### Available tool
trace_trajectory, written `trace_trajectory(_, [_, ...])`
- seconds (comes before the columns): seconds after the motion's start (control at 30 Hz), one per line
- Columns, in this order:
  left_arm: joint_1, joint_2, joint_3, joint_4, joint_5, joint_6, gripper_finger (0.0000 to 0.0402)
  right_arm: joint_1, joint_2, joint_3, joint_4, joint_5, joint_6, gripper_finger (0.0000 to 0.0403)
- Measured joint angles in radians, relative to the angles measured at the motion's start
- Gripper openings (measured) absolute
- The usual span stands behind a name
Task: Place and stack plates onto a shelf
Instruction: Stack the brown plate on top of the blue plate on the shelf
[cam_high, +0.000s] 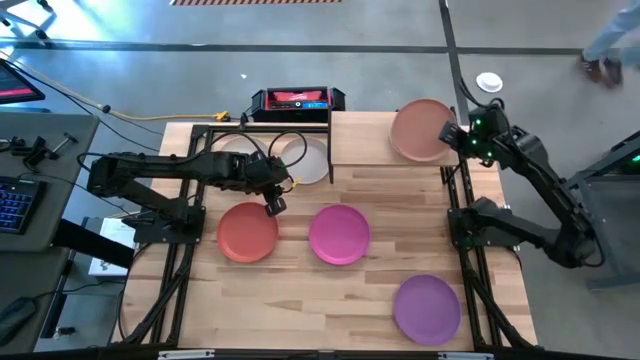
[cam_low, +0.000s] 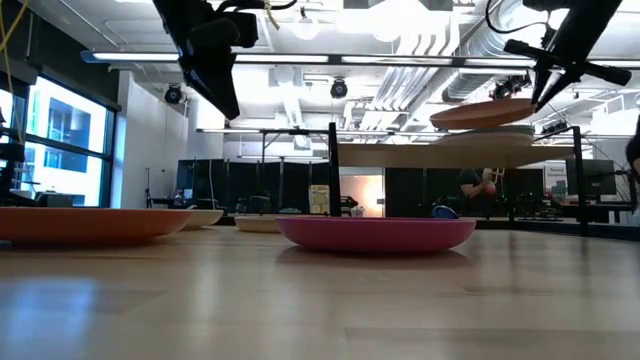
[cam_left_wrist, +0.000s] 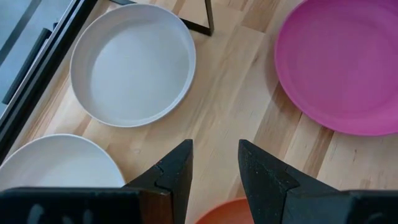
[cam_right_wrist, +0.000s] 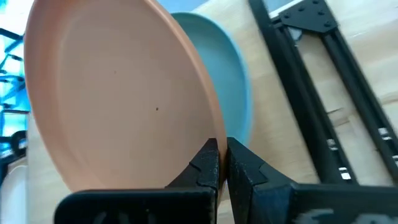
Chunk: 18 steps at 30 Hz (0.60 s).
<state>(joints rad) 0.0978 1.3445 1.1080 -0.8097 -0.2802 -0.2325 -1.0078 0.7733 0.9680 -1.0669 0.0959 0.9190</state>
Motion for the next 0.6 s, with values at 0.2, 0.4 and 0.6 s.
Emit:
trace_trajectory(0.2, [0.0,0.0,0.0,0.0,0.0,0.0,0.0117,-0.037,0.0,0.0,-0.013,-0.026,-0.03,0.0])
trace_trajectory(0.4, [0.0,0.0,0.0,0.0,0.0,0.0,0.0117,-0.061,0.023,0.0,-0.004,-0.026,-0.046,0.0])
trace_trajectory(0.6, [0.0,0.0,0.0,0.0,0.0,0.0,0.0117,-0.062,0.062,0.0,0.04,-0.026,-0.057,0.0])
